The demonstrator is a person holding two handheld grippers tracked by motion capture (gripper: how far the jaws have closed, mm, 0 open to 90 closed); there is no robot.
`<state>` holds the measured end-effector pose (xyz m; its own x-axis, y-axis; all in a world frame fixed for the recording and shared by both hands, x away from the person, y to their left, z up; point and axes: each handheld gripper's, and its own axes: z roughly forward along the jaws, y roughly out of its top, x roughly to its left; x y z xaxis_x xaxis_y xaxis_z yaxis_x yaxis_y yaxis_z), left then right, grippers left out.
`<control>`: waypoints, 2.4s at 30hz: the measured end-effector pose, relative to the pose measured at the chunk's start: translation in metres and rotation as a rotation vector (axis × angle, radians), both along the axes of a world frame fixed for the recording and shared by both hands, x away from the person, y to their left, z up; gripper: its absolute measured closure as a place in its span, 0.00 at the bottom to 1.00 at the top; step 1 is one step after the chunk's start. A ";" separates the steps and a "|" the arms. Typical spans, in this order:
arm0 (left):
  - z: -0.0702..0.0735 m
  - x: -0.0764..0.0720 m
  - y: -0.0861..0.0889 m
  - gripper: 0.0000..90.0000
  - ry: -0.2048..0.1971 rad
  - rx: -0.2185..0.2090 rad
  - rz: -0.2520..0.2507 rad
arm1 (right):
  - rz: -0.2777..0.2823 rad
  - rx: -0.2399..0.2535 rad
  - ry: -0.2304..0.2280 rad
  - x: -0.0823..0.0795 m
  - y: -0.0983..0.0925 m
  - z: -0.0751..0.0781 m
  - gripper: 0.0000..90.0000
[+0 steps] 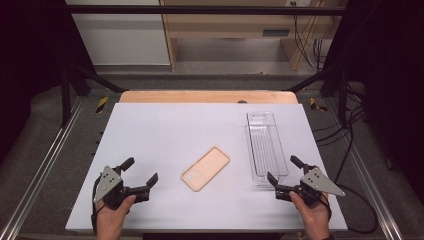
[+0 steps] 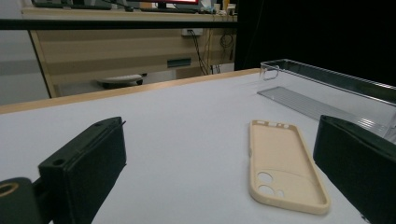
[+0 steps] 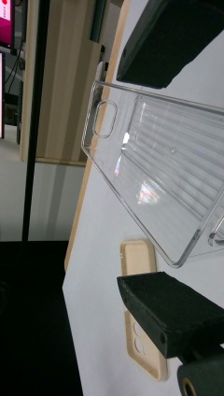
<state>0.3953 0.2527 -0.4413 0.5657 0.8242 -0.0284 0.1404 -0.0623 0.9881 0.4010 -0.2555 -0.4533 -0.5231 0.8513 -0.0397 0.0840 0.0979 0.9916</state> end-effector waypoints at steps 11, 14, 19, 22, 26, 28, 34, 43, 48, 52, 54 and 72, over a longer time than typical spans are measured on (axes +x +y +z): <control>0.000 -0.001 -0.022 0.02 0.008 0.033 -0.032 | -0.009 0.013 0.000 -0.001 -0.005 0.000 0.04; 0.001 -0.002 -0.027 0.02 0.010 0.028 -0.036 | -0.012 0.016 0.000 -0.001 -0.006 0.000 0.04; 0.005 -0.001 -0.035 0.02 0.015 0.026 -0.058 | -0.012 0.008 0.000 -0.002 -0.005 0.000 0.04; 0.008 0.000 -0.040 0.02 0.020 0.041 -0.058 | -0.010 0.001 0.000 -0.002 -0.004 0.000 0.04; 0.009 0.004 -0.048 0.02 0.042 0.050 -0.075 | -0.007 -0.003 0.001 -0.001 -0.004 0.000 0.04; 0.011 0.008 -0.058 0.02 0.061 0.046 -0.095 | -0.005 -0.005 0.002 -0.001 -0.003 0.000 0.04; 0.014 0.018 -0.077 0.02 0.071 0.063 -0.132 | -0.007 -0.009 0.002 -0.002 -0.002 0.000 0.04; 0.003 0.045 -0.108 0.03 0.166 0.127 -0.164 | -0.013 -0.011 0.002 -0.002 -0.003 -0.001 0.04; -0.008 0.054 -0.118 0.03 0.217 0.164 -0.157 | -0.018 -0.013 0.004 -0.001 -0.003 -0.001 0.04; -0.012 0.055 -0.125 0.04 0.226 0.181 -0.178 | -0.016 -0.018 0.006 -0.001 -0.002 -0.002 0.04; -0.015 0.054 -0.130 0.05 0.228 0.210 -0.191 | -0.015 -0.020 0.007 -0.001 -0.002 -0.002 0.04; -0.027 0.056 -0.140 0.56 0.314 0.308 -0.185 | -0.016 -0.021 0.006 -0.001 -0.002 -0.002 0.04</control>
<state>0.4510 0.1131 -0.4686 0.7066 0.7075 0.0087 0.3883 -0.3980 0.8311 0.3996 -0.2578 -0.4551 -0.5101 0.8583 -0.0552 0.0913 0.1178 0.9888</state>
